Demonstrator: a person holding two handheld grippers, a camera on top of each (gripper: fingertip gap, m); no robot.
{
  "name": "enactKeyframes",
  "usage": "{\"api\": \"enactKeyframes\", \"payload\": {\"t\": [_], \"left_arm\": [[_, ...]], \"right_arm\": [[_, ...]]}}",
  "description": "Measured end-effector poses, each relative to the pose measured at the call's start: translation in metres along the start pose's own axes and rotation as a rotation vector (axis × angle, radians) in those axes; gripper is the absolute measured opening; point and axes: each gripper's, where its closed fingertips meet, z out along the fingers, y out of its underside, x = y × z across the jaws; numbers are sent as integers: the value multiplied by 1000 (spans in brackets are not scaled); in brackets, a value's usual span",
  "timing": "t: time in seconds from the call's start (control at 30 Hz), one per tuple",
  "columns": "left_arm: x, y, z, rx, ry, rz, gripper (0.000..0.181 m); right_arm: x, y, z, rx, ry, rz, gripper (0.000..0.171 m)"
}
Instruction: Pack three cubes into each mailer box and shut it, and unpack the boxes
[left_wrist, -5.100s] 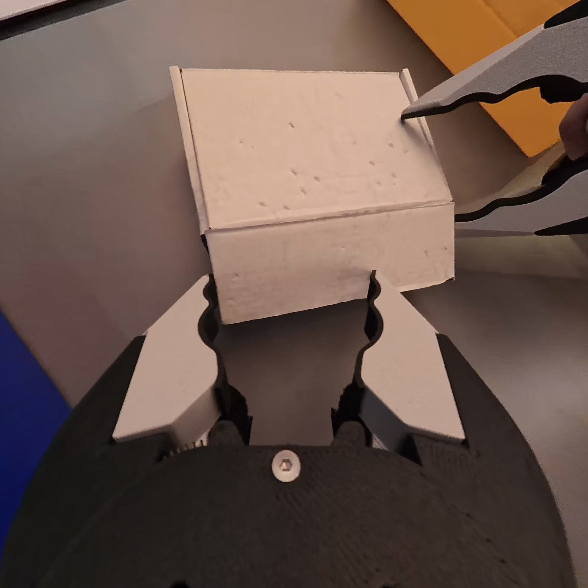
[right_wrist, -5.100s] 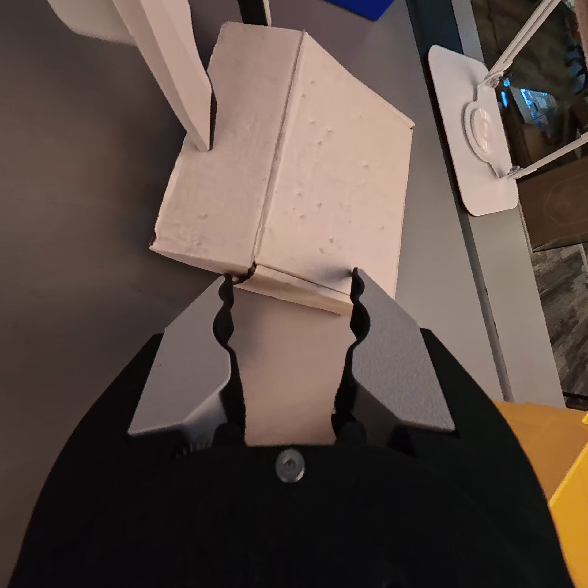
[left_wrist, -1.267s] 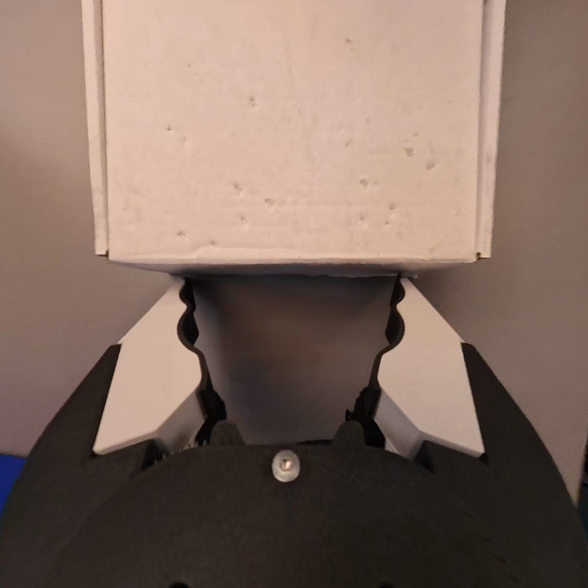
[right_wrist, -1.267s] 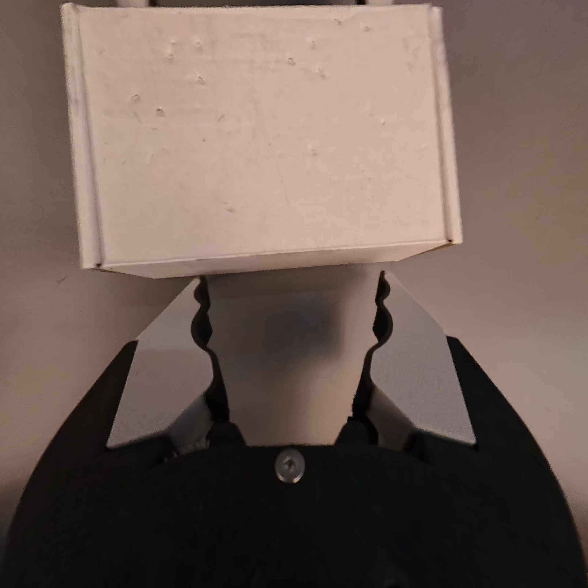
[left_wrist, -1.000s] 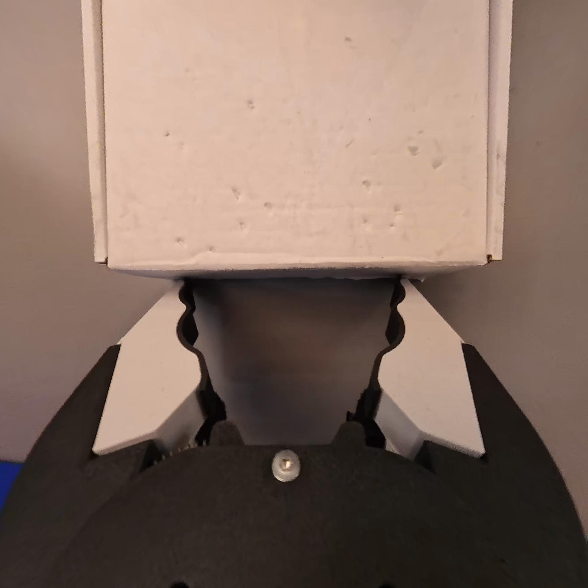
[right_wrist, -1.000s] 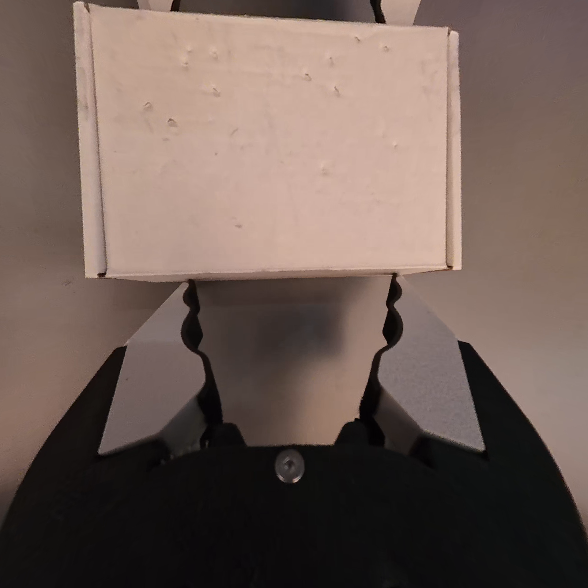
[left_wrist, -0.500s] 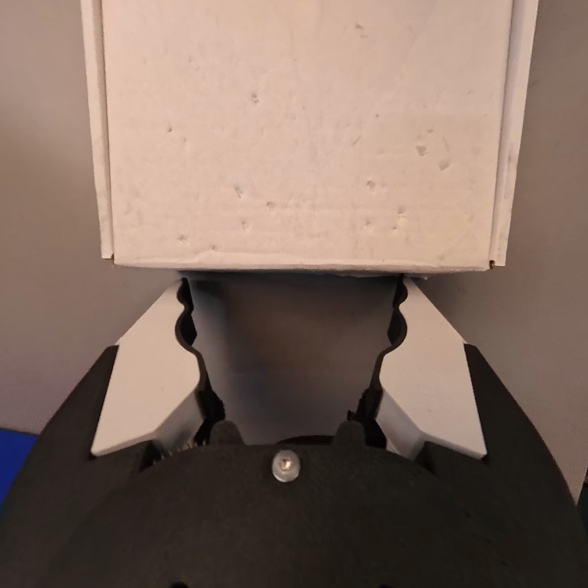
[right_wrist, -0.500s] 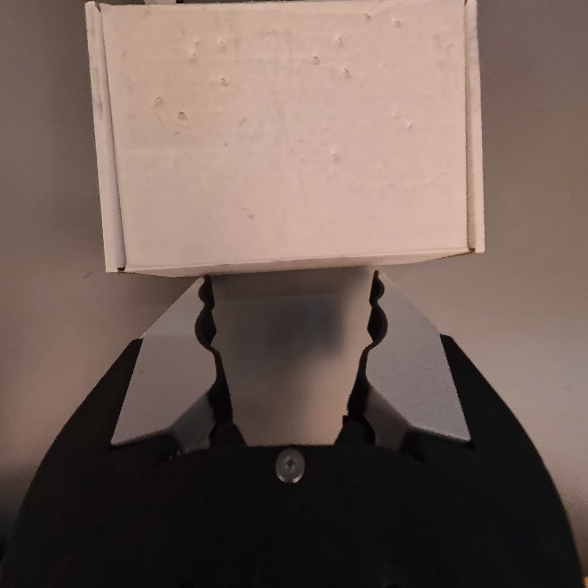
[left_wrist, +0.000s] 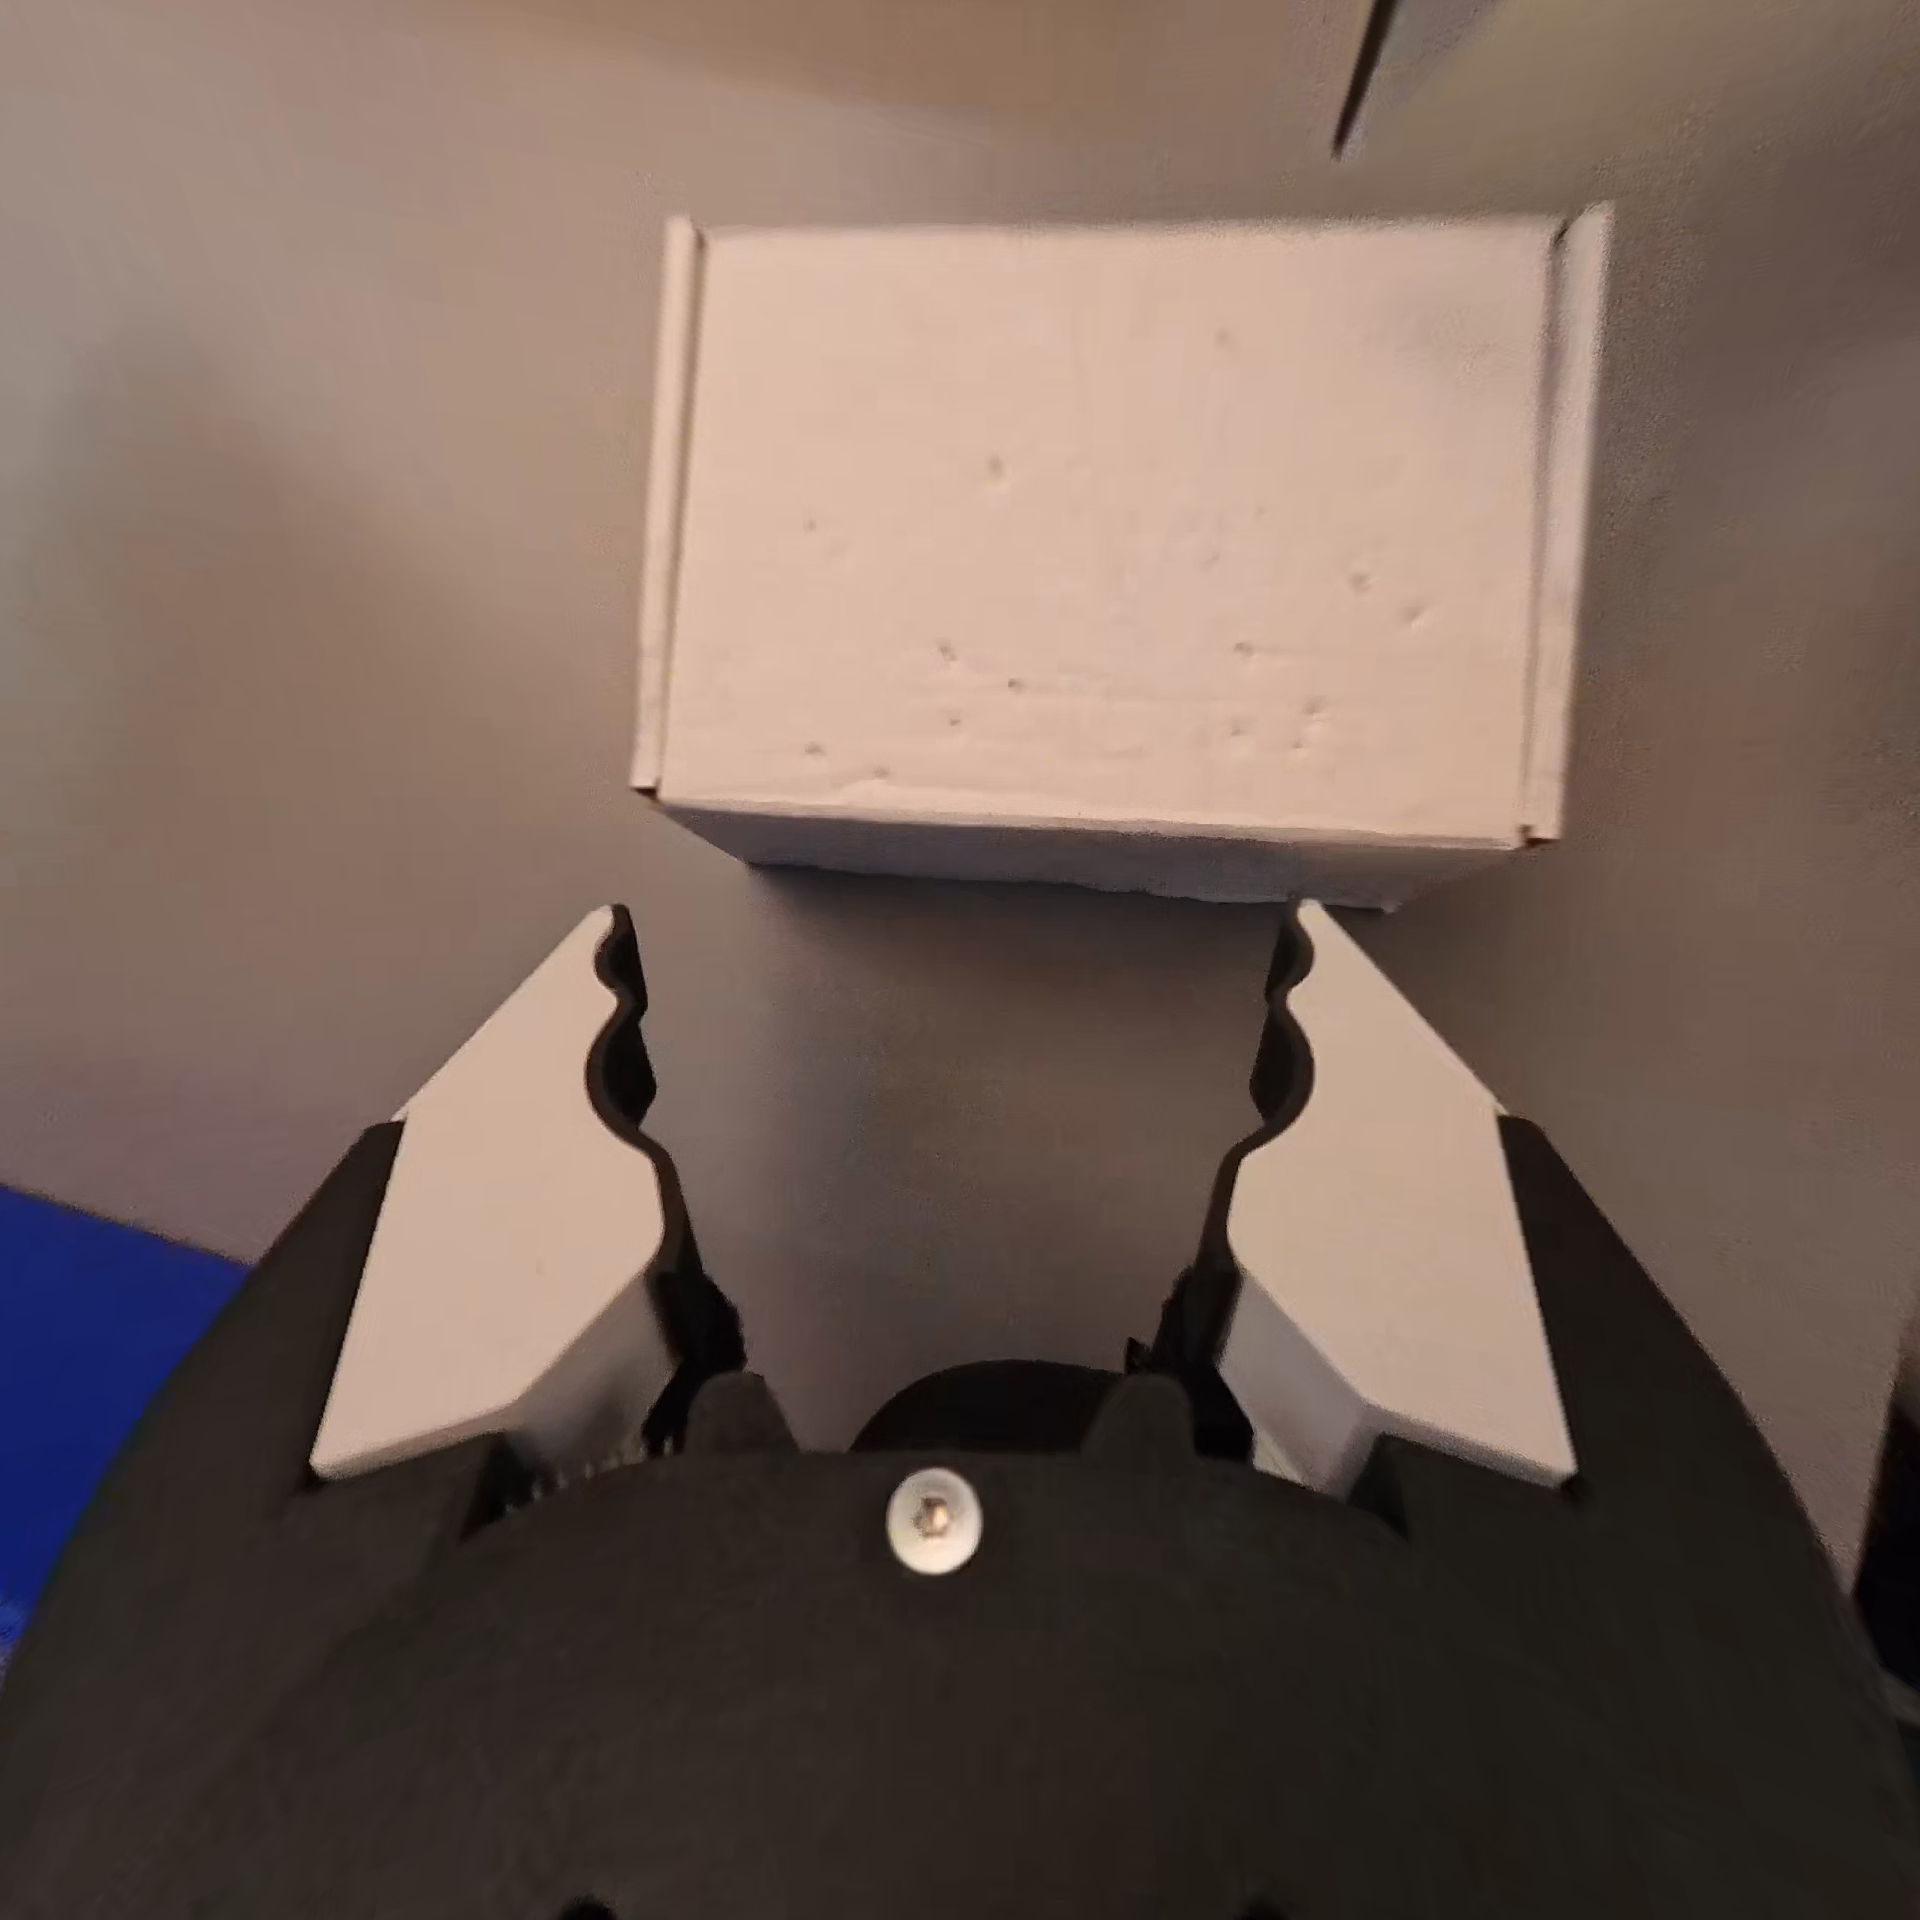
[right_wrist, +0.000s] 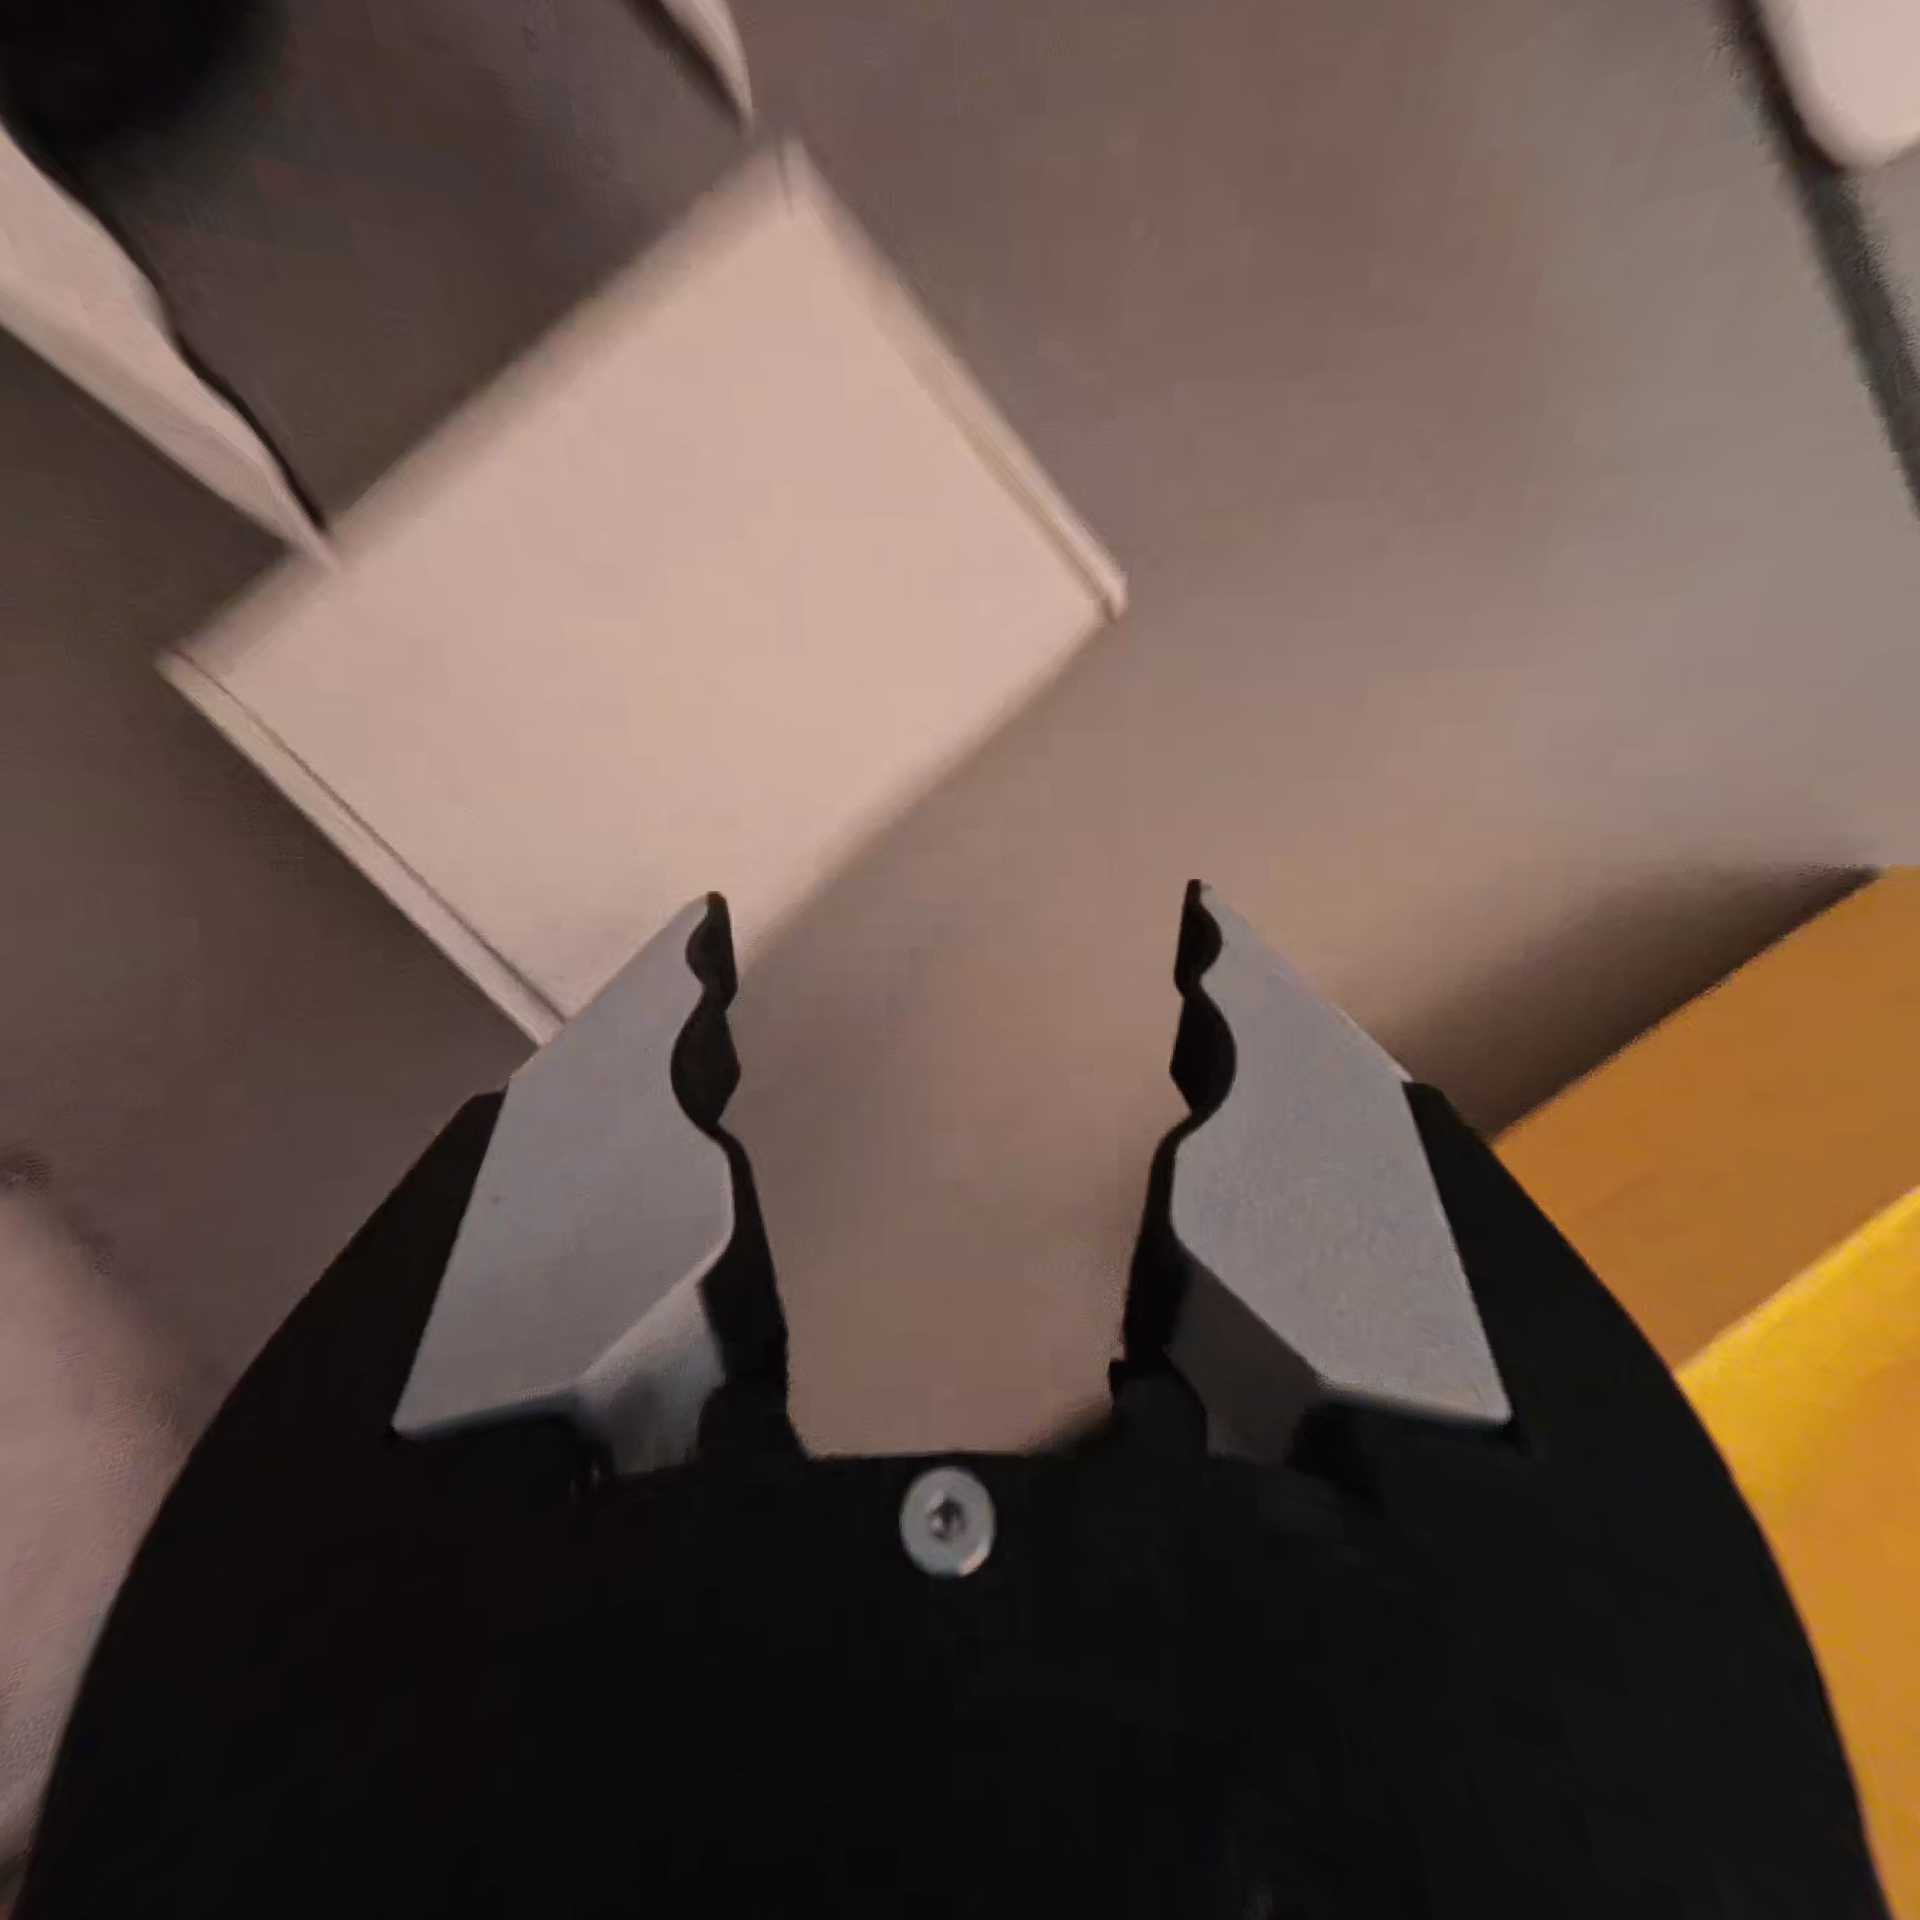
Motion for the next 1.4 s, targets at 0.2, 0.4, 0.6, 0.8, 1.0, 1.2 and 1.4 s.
{"api": "enactKeyframes", "payload": {"t": [0.2,0.4,0.6,0.8,1.0,1.2,1.4], "left_arm": [[-11,-41,-67,369,-8,-44,109],[-25,-58,-114,661,-11,-106,96],[-21,-58,-108,654,28,-108,97],[-15,-55,-86,563,48,-94,100],[-12,-52,-76,510,35,-70,100],[-15,-50,-72,503,43,-85,99],[-18,-47,-68,488,39,-96,98]], "right_arm": [[-25,-69,1,271,-108,513,119],[-38,-33,63,-175,100,519,150],[-47,-2,66,-398,34,482,137],[-21,14,55,-509,24,467,131],[-23,27,70,-582,-2,517,136],[-27,30,62,-603,-50,492,134],[-12,27,39,-591,-26,409,131]]}}
